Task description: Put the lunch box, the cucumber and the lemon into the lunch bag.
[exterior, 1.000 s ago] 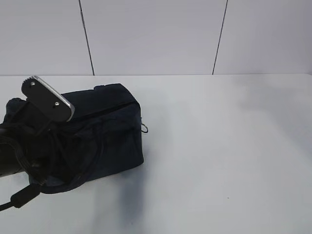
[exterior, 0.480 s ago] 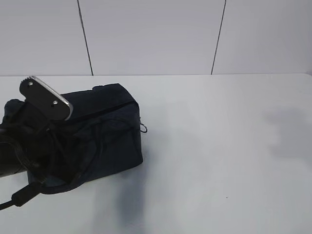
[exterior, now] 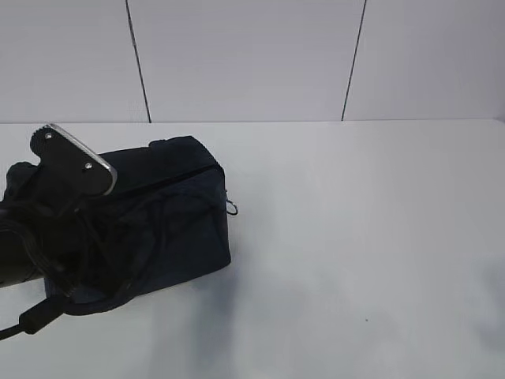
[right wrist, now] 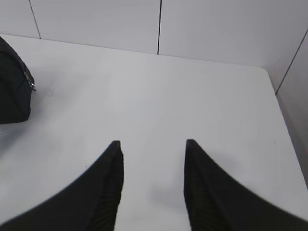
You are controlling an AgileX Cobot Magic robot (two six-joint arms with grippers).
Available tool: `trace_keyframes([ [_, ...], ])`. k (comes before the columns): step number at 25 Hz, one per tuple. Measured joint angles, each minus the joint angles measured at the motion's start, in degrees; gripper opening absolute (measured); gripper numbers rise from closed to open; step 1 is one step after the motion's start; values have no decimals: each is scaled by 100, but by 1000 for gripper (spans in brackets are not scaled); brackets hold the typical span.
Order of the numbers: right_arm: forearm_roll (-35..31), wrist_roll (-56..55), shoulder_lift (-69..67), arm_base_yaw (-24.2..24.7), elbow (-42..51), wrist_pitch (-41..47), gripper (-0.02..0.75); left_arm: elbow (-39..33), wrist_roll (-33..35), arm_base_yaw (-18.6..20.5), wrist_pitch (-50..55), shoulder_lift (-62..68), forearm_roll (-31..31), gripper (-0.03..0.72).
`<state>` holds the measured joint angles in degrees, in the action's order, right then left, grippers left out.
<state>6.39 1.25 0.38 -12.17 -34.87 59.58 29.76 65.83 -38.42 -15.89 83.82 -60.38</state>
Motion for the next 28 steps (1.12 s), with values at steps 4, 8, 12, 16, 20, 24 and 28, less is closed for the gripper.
trace_keyframes([
  [4, -256, 139, 62, 0, 179, 114, 326, 0, 0, 0, 10, 0, 2, -4],
  [8, -531, 239, 62, 0, 342, 114, 326, 0, 0, 0, 10, 0, -10, -4],
  [12, -639, 267, 62, 0, 456, 232, 326, 0, 0, 0, 10, 0, -10, -4],
  [16, -639, 270, 62, 0, 497, 364, 326, 0, 0, 0, 10, 0, -10, -4],
  [20, -600, 270, 62, 0, 630, 591, 326, 0, 0, 0, 10, 0, -10, -4],
  [24, -554, 270, 62, 0, 630, 591, 326, 0, 0, 0, 10, 0, -93, -4],
  [28, -554, 270, 62, 0, 630, 591, 326, 0, 0, 0, 10, 0, -232, -4],
])
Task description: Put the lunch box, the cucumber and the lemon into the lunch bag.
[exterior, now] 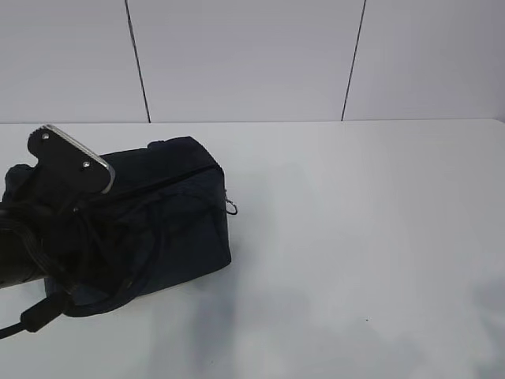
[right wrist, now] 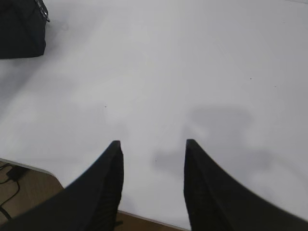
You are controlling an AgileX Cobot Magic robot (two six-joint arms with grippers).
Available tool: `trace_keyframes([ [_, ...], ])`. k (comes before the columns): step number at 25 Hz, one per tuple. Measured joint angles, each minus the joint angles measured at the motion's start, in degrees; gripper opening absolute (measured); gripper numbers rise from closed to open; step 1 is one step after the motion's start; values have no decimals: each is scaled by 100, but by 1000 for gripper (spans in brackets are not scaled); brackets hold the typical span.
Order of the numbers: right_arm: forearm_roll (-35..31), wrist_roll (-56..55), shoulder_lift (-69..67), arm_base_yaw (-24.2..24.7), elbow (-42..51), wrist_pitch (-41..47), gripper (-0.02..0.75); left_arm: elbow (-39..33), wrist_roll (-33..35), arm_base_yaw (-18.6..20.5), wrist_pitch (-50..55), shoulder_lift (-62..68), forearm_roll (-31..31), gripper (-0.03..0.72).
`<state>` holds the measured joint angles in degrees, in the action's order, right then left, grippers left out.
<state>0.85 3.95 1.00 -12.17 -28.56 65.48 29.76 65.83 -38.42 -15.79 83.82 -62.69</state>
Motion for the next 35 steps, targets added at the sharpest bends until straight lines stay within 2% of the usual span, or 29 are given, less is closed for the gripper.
trace_keyframes([
  [5, 0, 0, 0, 202, 0, 0, 326, 0, 0, 0, -33, 0, -61, -4],
  [11, 9, 0, 0, 1325, 0, 3, 326, 0, 0, 0, -48, 0, -237, -4],
  [14, 22, -10, 0, 1637, 0, 3, 326, 0, 0, 0, -48, 0, -237, -4],
  [19, 22, -10, 0, 1663, 0, 3, 326, 53, 0, 0, -59, -20, -190, -4],
  [23, 22, -10, 0, 1663, 0, 3, 326, 358, 0, 0, 140, -286, 39, -4],
  [28, 22, -10, 0, 1663, 0, 3, 326, 915, 0, 27, 866, -561, 822, -4],
  [35, 23, -10, 0, 1663, 0, 13, 326, 1369, 0, 503, 1747, -570, 1202, -4],
])
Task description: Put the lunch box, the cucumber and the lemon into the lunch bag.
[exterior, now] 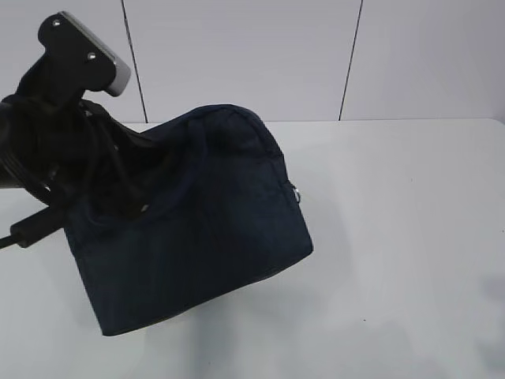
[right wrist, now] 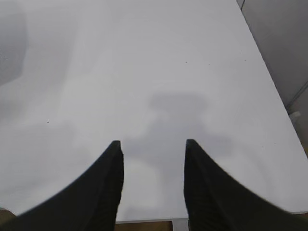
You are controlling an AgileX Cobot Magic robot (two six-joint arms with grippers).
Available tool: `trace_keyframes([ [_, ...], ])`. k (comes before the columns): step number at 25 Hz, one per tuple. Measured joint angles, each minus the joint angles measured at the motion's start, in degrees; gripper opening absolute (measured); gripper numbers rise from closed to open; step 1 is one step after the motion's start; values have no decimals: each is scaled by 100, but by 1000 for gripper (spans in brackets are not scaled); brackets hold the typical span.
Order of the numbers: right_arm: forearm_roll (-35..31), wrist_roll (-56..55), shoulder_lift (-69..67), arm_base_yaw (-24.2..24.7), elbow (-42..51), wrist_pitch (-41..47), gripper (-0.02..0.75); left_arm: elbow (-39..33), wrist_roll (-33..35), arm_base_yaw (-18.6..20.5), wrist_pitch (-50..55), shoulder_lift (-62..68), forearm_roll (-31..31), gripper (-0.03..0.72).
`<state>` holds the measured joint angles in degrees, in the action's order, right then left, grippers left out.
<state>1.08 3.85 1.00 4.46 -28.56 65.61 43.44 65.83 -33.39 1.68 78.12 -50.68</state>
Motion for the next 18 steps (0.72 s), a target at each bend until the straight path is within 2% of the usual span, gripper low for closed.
trace_keyframes([
  [7, 0, 0, 0, 0, 0, 0, 326, 4, 0, 581, 146, 25, 851, -4],
  [14, 0, 0, 0, 0, 0, 0, 326, 13, 0, 637, 134, 209, 973, -1],
  [16, 0, 0, 0, 0, 0, 0, 326, 18, 0, 637, 146, 272, 973, 30],
  [18, 0, 0, 0, 0, 0, 0, 326, 44, 0, 637, 197, 310, 973, 137],
])
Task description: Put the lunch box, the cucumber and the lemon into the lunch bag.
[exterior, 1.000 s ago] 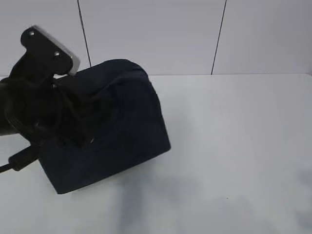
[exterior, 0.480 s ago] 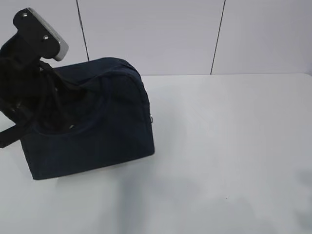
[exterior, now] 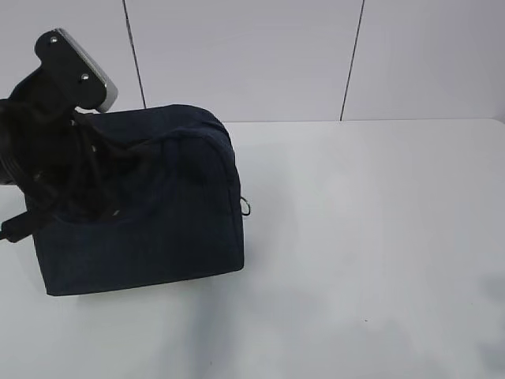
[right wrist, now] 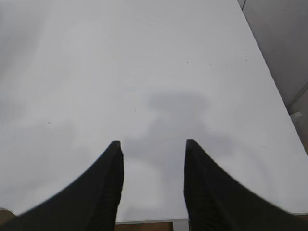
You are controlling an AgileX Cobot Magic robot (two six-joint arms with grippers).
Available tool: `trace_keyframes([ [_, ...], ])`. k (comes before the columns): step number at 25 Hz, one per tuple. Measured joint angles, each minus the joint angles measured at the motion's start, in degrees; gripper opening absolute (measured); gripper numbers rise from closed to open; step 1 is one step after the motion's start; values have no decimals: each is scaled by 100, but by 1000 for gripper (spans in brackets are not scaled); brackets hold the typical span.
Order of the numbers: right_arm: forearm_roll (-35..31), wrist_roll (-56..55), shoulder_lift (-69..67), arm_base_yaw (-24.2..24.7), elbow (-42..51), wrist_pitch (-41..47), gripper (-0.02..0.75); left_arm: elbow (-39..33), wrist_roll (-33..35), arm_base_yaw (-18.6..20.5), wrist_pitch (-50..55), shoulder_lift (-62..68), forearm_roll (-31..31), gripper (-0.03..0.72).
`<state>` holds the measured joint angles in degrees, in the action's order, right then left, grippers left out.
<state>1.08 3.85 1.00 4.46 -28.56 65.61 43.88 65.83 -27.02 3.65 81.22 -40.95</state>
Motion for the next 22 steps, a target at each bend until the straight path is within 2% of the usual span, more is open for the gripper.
trace_keyframes([
  [4, 0, 0, 0, 0, 0, 0, 326, 13, 0, 0, 182, 26, -100, 409],
  [6, 0, 0, 0, 0, 0, 0, 326, 13, 0, 0, 363, 26, -161, 452],
  [11, 0, 0, 0, 0, 0, 0, 326, 13, 0, 0, 1178, -91, -81, 417],
  [18, 0, 0, 0, 0, 0, 0, 326, 68, -11, 0, 1651, -479, 90, 403],
  [22, 0, 0, 0, 0, 0, 0, 326, 306, -492, 138, 2393, -489, 327, 403],
])
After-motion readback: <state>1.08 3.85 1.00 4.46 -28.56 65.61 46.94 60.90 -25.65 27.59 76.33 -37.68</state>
